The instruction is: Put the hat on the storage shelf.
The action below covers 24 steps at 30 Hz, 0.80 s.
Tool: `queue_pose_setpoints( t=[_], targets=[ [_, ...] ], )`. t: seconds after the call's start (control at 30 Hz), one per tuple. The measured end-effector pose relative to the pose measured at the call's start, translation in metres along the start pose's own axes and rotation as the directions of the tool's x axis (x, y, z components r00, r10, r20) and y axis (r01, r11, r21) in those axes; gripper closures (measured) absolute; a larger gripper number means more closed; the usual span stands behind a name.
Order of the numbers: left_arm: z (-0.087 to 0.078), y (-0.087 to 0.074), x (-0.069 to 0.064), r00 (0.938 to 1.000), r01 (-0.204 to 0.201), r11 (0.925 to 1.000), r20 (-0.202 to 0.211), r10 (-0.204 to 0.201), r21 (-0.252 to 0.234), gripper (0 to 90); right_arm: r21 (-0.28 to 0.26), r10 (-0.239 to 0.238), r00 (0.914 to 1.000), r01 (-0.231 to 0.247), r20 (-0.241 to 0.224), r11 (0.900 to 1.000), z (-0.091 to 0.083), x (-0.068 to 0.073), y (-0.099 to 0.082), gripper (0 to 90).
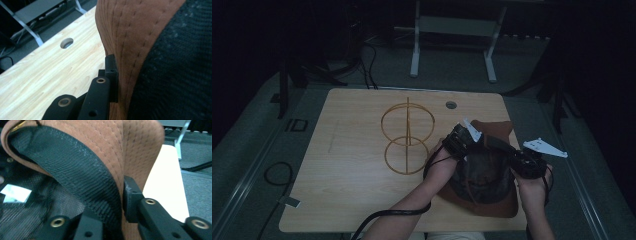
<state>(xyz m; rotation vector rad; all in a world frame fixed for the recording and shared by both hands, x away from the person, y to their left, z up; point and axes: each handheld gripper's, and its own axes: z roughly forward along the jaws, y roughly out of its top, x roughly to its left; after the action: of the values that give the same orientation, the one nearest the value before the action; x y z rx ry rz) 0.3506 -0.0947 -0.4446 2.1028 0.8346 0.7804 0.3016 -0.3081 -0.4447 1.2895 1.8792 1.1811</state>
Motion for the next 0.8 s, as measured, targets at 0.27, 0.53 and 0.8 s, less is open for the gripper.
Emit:
queue_pose_setpoints(
  t=[0.27, 0.53, 0.8],
  targets=[
    [-0.007, 0.001, 0.003, 0.9996, -0.023, 0.9994, -0.015, 0.023, -0.024, 87.8, 0.010, -0.040, 0.9955, 0.041, -0.086, 0.9991, -0.028, 0.005, -0.006, 53.3],
    [-0.041, -0.005, 0.009, 0.9974, -0.040, 0.9875, 0.054, 0.048, -0.153, 87.8, -0.049, -0.065, 0.9930, 0.061, -0.098, 0.9970, -0.081, -0.022, -0.006, 46.9],
    [-0.085, -0.031, 0.019, 0.9764, -0.081, 0.9638, 0.174, 0.128, -0.254, 87.7, -0.022, -0.056, 0.9926, 0.054, -0.108, 0.9983, -0.076, -0.055, -0.006, 47.4]
  ],
)
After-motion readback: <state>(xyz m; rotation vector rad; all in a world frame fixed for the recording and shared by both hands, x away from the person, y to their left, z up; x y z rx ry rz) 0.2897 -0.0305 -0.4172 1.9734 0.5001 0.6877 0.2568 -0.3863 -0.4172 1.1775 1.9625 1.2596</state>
